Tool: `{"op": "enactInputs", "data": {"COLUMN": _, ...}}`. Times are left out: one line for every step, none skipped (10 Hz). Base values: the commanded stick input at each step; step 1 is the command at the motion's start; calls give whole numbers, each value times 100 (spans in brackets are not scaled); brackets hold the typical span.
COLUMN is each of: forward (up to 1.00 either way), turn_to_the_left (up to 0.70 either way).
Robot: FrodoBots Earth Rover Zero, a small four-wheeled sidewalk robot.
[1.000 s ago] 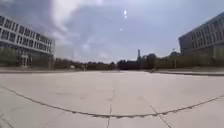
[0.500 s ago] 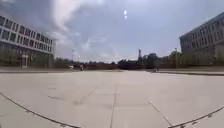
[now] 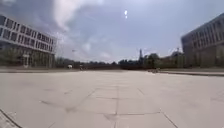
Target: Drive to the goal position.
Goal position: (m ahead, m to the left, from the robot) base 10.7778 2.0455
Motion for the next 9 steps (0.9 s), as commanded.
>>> {"op": "enactInputs", "data": {"forward": 70, "turn_to_the_left": 0}}
{"op": "enactInputs", "data": {"forward": 70, "turn_to_the_left": 0}}
{"op": "enactInputs", "data": {"forward": 70, "turn_to_the_left": 0}}
{"op": "enactInputs", "data": {"forward": 70, "turn_to_the_left": 0}}
{"op": "enactInputs", "data": {"forward": 70, "turn_to_the_left": 0}}
{"op": "enactInputs", "data": {"forward": 70, "turn_to_the_left": 0}}
{"op": "enactInputs", "data": {"forward": 70, "turn_to_the_left": 0}}
{"op": "enactInputs", "data": {"forward": 70, "turn_to_the_left": 0}}
{"op": "enactInputs", "data": {"forward": 70, "turn_to_the_left": 0}}
